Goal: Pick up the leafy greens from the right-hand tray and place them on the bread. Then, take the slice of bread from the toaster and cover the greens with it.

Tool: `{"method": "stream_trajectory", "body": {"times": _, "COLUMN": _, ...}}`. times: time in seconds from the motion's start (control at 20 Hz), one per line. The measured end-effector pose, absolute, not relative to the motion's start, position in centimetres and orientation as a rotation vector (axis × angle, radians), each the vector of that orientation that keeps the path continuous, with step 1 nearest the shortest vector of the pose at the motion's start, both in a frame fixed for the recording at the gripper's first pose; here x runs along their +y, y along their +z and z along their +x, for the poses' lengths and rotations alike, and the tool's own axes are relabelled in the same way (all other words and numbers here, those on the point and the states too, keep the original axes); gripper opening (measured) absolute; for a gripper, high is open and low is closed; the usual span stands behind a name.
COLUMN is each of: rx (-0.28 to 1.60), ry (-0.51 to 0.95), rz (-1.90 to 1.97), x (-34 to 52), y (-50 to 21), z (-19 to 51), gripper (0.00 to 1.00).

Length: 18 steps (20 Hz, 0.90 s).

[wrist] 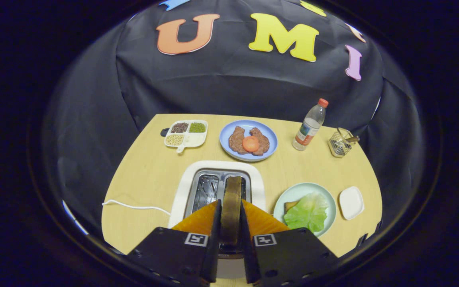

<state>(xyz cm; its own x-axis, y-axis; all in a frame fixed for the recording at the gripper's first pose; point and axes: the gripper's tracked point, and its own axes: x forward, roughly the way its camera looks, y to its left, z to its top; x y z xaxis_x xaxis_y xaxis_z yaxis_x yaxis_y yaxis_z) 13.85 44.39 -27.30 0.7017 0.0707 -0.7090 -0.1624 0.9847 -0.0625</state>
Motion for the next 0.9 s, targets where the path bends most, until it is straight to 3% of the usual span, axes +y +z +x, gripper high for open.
{"method": "stream_trajectory", "body": {"times": 0.05, "rx": 0.780, "ry": 0.132, "rz": -0.126, "x": 44.2, "y": -27.1, "z": 13.9, "gripper": 0.19}}
{"method": "stream_trajectory", "body": {"times": 0.2, "rx": 0.733, "ry": 0.151, "rz": -0.080, "x": 44.1, "y": -25.4, "z": 13.8, "gripper": 0.14}}
{"method": "stream_trajectory", "body": {"times": 0.65, "rx": 0.596, "ry": 0.248, "rz": 0.045, "x": 43.1, "y": -18.1, "z": 13.5, "gripper": 0.14}}
{"method": "stream_trajectory", "body": {"times": 0.9, "rx": 0.544, "ry": 0.242, "rz": 0.116, "x": 37.9, "y": -17.0, "z": 15.2, "gripper": 0.14}}
